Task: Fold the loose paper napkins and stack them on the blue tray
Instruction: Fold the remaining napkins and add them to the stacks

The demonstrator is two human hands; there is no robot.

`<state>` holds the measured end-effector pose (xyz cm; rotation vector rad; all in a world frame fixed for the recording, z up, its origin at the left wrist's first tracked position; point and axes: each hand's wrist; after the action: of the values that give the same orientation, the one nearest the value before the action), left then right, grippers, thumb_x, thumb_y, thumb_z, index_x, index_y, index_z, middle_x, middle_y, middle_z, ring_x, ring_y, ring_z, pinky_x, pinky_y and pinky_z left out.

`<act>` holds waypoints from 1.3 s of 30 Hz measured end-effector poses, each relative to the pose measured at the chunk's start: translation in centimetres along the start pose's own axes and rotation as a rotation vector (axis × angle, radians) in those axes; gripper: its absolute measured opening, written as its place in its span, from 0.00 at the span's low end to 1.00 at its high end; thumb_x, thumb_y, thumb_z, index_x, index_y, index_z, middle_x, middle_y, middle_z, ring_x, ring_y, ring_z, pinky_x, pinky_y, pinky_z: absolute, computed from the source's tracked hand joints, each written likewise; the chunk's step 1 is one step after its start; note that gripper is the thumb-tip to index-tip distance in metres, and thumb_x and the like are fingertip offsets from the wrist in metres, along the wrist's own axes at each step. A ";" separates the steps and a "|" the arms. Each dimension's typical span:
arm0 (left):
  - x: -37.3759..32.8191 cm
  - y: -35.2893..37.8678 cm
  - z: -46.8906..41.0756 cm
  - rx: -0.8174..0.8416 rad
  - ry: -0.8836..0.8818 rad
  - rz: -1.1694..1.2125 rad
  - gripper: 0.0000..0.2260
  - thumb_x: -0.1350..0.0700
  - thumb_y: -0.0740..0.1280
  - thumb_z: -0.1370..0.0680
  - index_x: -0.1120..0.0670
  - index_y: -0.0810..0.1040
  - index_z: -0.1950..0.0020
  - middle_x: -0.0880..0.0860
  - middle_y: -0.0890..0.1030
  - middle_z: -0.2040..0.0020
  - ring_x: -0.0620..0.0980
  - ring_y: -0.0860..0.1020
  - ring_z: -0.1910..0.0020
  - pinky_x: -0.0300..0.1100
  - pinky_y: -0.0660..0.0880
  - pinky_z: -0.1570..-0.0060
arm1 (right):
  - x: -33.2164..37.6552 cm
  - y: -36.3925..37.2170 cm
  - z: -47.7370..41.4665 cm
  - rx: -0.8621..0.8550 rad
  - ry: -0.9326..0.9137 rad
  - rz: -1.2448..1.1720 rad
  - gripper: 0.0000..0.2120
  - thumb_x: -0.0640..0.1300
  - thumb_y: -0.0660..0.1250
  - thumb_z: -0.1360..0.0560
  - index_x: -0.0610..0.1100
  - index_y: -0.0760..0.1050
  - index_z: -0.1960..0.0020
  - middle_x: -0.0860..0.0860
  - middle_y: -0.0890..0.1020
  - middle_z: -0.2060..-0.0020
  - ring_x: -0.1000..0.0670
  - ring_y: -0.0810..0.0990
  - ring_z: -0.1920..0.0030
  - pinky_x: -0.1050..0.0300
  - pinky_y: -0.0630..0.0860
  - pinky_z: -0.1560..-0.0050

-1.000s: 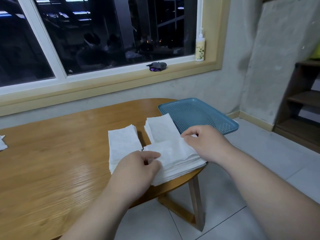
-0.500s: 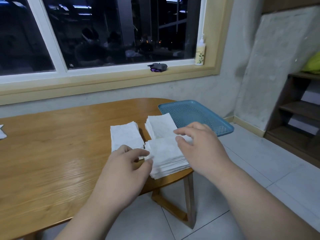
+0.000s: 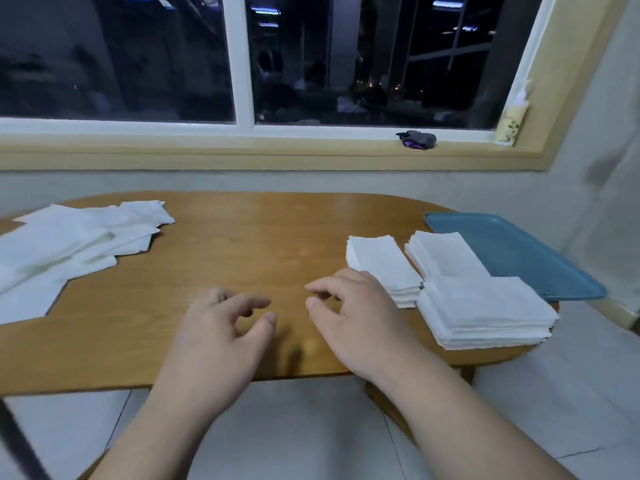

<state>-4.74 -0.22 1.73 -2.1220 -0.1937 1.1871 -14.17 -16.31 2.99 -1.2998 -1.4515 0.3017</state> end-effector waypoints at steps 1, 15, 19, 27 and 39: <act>1.2 -1.0 -0.2 -0.026 -0.020 -0.002 0.08 0.45 0.67 0.24 0.41 0.82 0.47 0.39 0.74 0.52 0.41 0.73 0.49 0.39 0.67 0.54 | 1.1 1.2 -0.6 0.016 -0.025 0.006 0.13 0.54 0.63 0.21 0.56 0.80 0.40 0.61 0.77 0.50 0.58 0.70 0.42 0.61 0.69 0.39; 16.1 -13.3 -4.5 -0.238 -0.248 -0.128 0.12 0.43 0.64 0.24 0.40 0.80 0.43 0.38 0.71 0.51 0.41 0.69 0.44 0.41 0.68 0.44 | 15.5 18.8 -12.8 0.299 -0.232 0.016 0.13 0.50 0.63 0.22 0.53 0.80 0.39 0.56 0.77 0.48 0.52 0.72 0.42 0.58 0.70 0.39; 19.8 -15.8 -4.2 -0.334 -0.267 -0.193 0.10 0.45 0.67 0.24 0.41 0.82 0.44 0.38 0.72 0.52 0.39 0.66 0.47 0.41 0.66 0.44 | 19.6 23.0 -15.3 0.404 -0.310 0.004 0.14 0.52 0.64 0.22 0.55 0.78 0.38 0.59 0.75 0.46 0.56 0.72 0.41 0.59 0.70 0.40; 23.6 -18.6 -3.0 -0.368 -0.313 -0.164 0.10 0.47 0.67 0.25 0.42 0.83 0.45 0.37 0.73 0.53 0.40 0.68 0.47 0.44 0.70 0.44 | 22.1 26.6 -14.7 0.481 -0.407 0.016 0.09 0.57 0.67 0.23 0.57 0.80 0.46 0.62 0.75 0.47 0.59 0.69 0.41 0.61 0.68 0.39; 23.0 -18.9 -2.2 -0.333 -0.312 -0.139 0.10 0.46 0.65 0.23 0.41 0.82 0.44 0.38 0.73 0.52 0.39 0.67 0.46 0.47 0.69 0.41 | 20.7 25.4 -13.7 0.384 -0.498 0.128 0.11 0.52 0.63 0.21 0.56 0.77 0.40 0.61 0.76 0.45 0.57 0.70 0.40 0.58 0.69 0.37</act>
<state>13.75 22.96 -1.55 -2.1426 -0.7116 1.4782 15.05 3.64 -0.36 -1.0408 -1.6156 0.9954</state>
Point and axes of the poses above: each hand's wrist, its own z-axis away from the middle knuckle, its own y-axis out of the palm, x = y × z
